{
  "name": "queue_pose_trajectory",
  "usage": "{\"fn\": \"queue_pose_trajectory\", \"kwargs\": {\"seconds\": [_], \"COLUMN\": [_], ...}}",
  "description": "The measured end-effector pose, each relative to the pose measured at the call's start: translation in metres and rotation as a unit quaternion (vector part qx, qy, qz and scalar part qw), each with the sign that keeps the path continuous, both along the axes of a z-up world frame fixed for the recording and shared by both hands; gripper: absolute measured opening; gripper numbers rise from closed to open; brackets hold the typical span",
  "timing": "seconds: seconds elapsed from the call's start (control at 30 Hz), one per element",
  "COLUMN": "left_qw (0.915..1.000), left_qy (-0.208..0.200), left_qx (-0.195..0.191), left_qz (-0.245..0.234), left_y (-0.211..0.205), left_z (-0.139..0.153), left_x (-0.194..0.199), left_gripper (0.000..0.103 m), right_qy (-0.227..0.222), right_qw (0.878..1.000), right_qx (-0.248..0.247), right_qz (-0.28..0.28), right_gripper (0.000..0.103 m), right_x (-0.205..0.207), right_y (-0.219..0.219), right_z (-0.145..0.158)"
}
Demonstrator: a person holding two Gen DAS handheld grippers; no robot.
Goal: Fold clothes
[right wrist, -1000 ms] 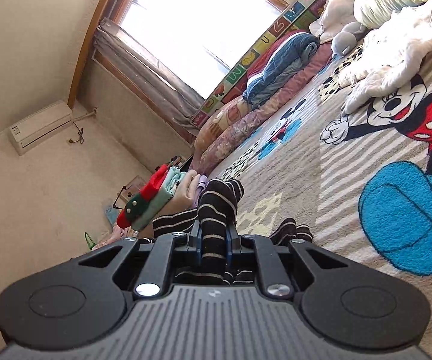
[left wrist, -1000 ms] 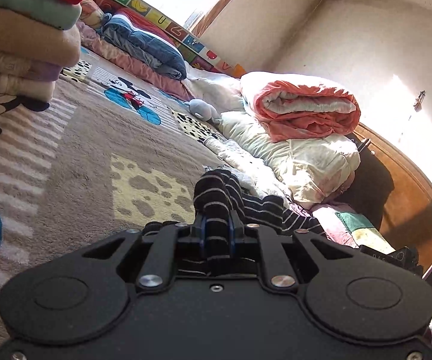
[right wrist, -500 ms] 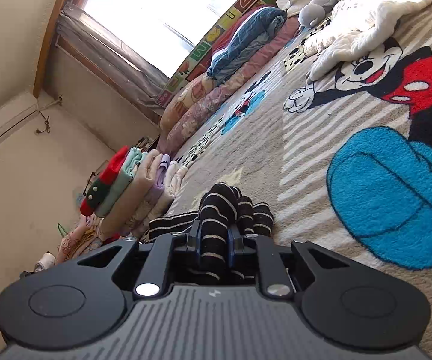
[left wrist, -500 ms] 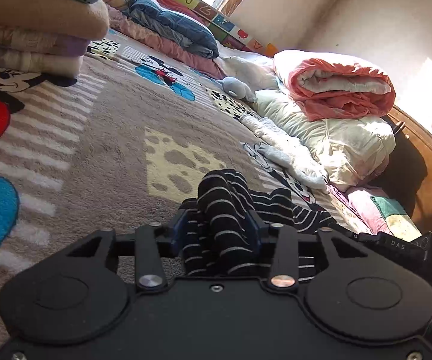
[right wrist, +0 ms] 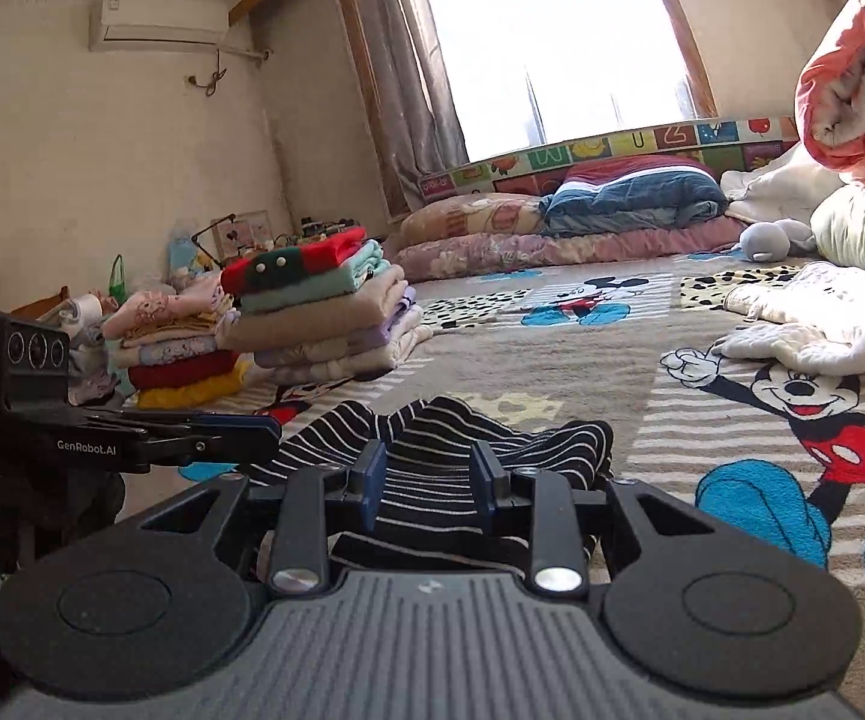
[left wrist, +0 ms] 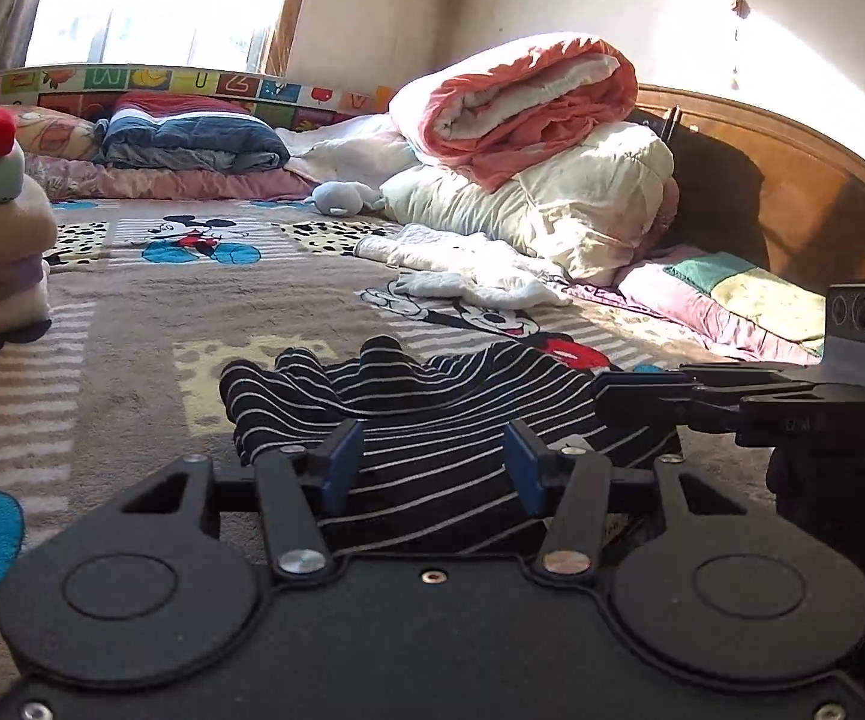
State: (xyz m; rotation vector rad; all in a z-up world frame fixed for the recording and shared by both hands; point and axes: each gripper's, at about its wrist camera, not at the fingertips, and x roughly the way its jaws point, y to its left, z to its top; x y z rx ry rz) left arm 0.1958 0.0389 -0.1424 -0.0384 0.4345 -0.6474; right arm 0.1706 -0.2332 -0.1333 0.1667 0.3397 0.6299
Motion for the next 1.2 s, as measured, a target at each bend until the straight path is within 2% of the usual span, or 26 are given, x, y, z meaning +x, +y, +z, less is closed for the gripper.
{"fn": "queue_pose_trajectory", "kwargs": {"seconds": [0.17, 0.4, 0.57, 0.73, 0.8, 0.83, 0.9, 0.93, 1.0, 1.07, 1.13, 1.2], "left_qw": [0.9986, 0.9938, 0.9935, 0.9957, 0.9986, 0.9991, 0.9976, 0.9968, 0.996, 0.9966, 0.9971, 0.9958], "left_qy": [0.013, 0.014, 0.018, 0.017, -0.008, -0.013, -0.024, -0.031, -0.04, -0.031, -0.021, -0.002], "left_qx": [0.049, 0.108, 0.111, 0.088, 0.052, 0.032, -0.011, -0.02, -0.014, -0.002, 0.019, 0.048], "left_qz": [-0.014, -0.02, -0.021, -0.022, 0.005, 0.025, 0.064, 0.072, 0.078, 0.076, 0.07, 0.078], "left_y": [-0.008, -0.018, -0.018, -0.012, -0.002, 0.003, 0.01, 0.01, 0.004, -0.004, -0.009, -0.011], "left_z": [-0.016, -0.036, -0.039, -0.028, -0.013, -0.007, 0.004, 0.007, 0.007, 0.001, -0.007, -0.016], "left_x": [0.003, 0.01, 0.012, 0.006, 0.003, 0.007, 0.017, 0.023, 0.034, 0.043, 0.047, 0.052], "left_gripper": [0.051, 0.053, 0.055, 0.053, 0.052, 0.052, 0.052, 0.052, 0.052, 0.052, 0.052, 0.052], "right_qy": [0.01, 0.043, 0.065, 0.051, 0.026, 0.012, -0.017, -0.021, -0.018, -0.013, 0.001, 0.029], "right_qw": [0.998, 0.996, 0.994, 0.996, 0.995, 0.995, 0.993, 0.993, 0.996, 0.997, 0.998, 0.997], "right_qx": [-0.052, -0.079, -0.08, -0.069, -0.087, -0.095, -0.11, -0.108, -0.087, -0.068, -0.057, -0.067], "right_qz": [0.025, 0.028, 0.032, 0.035, 0.037, 0.039, 0.037, 0.033, 0.026, 0.021, 0.025, 0.023], "right_gripper": [0.032, 0.039, 0.039, 0.04, 0.042, 0.047, 0.055, 0.055, 0.056, 0.057, 0.057, 0.057], "right_x": [-0.003, 0.013, 0.019, 0.012, 0.005, 0.003, 0.012, 0.019, 0.035, 0.051, 0.067, 0.082], "right_y": [0.02, 0.024, 0.025, 0.021, 0.024, 0.025, 0.026, 0.024, 0.018, 0.012, 0.012, 0.015], "right_z": [-0.012, -0.036, -0.041, -0.031, -0.023, -0.018, -0.005, -0.001, 0.004, 0.007, 0.002, -0.011]}}
